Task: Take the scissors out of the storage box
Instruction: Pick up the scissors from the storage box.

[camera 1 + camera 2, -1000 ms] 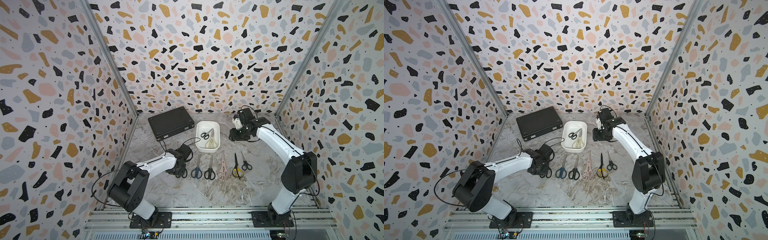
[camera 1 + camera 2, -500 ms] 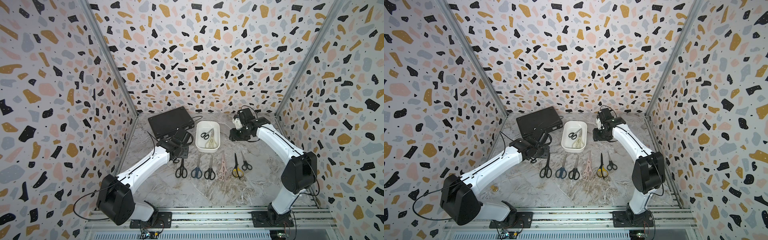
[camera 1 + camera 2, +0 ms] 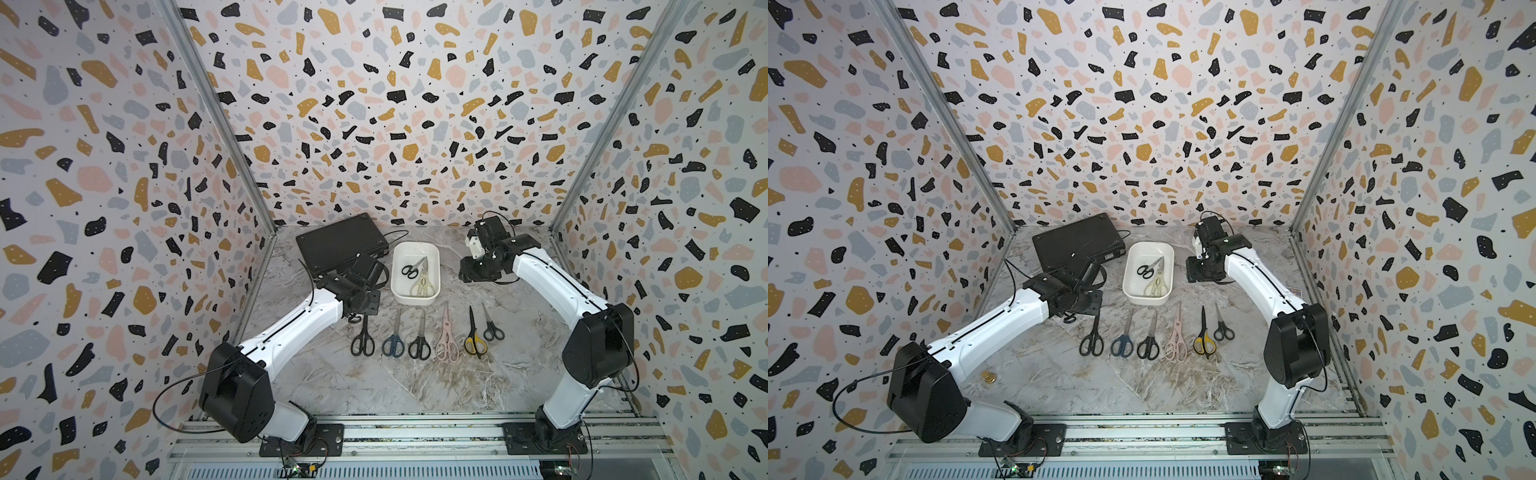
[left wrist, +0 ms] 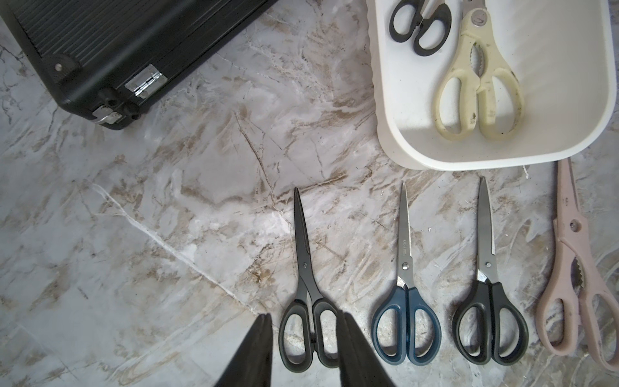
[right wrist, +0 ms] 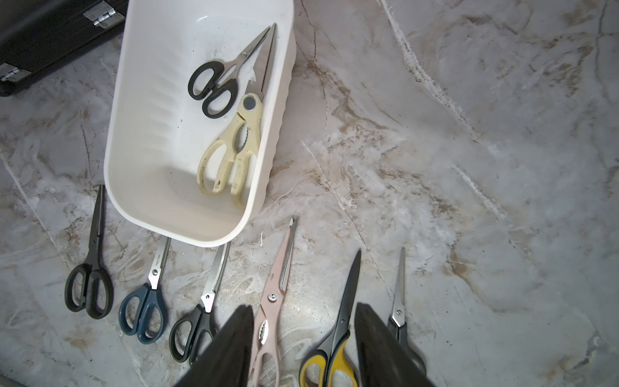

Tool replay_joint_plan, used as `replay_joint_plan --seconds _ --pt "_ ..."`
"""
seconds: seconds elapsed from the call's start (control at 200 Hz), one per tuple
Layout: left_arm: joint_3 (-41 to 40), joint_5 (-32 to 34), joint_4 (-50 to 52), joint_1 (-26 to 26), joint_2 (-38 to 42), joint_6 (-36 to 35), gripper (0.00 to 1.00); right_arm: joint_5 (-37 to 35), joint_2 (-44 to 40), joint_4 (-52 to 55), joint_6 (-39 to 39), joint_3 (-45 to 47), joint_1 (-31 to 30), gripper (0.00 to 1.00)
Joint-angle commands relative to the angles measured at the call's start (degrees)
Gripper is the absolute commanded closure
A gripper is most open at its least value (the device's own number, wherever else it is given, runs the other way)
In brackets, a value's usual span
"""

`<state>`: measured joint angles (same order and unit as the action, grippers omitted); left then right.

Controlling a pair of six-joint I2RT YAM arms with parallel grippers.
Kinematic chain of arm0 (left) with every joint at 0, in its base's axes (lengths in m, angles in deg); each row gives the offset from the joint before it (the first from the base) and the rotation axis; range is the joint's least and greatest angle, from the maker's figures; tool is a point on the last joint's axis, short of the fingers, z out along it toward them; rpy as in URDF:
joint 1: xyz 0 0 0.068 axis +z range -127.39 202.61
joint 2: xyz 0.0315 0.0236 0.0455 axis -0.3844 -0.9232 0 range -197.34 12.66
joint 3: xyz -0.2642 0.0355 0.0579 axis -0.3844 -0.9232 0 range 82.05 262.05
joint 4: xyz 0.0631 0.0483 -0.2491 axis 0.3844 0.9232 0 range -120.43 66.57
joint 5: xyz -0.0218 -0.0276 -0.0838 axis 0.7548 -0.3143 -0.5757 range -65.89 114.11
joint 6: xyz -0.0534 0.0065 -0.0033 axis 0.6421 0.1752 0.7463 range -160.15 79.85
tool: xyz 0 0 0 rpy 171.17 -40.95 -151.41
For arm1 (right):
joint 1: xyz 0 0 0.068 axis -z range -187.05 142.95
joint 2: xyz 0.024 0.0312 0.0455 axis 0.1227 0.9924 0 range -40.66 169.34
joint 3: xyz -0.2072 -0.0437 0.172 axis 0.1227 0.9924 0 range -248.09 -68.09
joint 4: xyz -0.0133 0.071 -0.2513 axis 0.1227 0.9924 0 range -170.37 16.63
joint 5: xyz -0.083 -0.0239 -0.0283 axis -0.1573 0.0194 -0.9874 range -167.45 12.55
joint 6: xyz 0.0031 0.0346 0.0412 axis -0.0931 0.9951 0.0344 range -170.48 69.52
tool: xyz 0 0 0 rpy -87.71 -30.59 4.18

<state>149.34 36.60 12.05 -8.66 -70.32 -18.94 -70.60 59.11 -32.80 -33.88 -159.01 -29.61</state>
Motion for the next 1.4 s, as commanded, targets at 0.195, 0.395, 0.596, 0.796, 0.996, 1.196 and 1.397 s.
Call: replay_joint_plan --seconds 0.195,0.395,0.596,0.796,0.996,1.196,1.397 --pt "1.8 1.0 0.9 -0.2 0.5 -1.5 0.50 -0.5 -0.8 0.7 -0.3 -0.3 -0.3 0.46" --pt "2.4 1.4 0.9 -0.2 0.6 -2.2 0.46 -0.7 -1.0 0.8 -0.6 -0.2 -0.3 0.45" --pt "3.7 1.2 0.5 -0.2 0.2 -3.4 0.40 -0.7 -1.2 0.8 -0.7 -0.6 -0.3 0.45" --pt "11.5 -0.1 1.2 -0.3 -4.5 -6.5 0.40 -0.8 -1.5 0.8 -0.9 -0.7 -0.3 0.46" --pt "17.7 -2.3 0.4 -1.9 -11.5 -7.5 0.43 -1.1 -1.7 0.8 -0.8 -0.2 -0.3 0.45" --pt "26.8 -5.5 -0.8 -4.0 -22.7 -8.2 0.49 -1.7 -1.6 0.8 -0.9 0.0 -0.3 0.45" --pt "36.0 -6.1 0.3 -4.2 -35.5 -9.8 0.53 -2.6 -2.9 0.9 -1.1 1.6 0.0 0.45"
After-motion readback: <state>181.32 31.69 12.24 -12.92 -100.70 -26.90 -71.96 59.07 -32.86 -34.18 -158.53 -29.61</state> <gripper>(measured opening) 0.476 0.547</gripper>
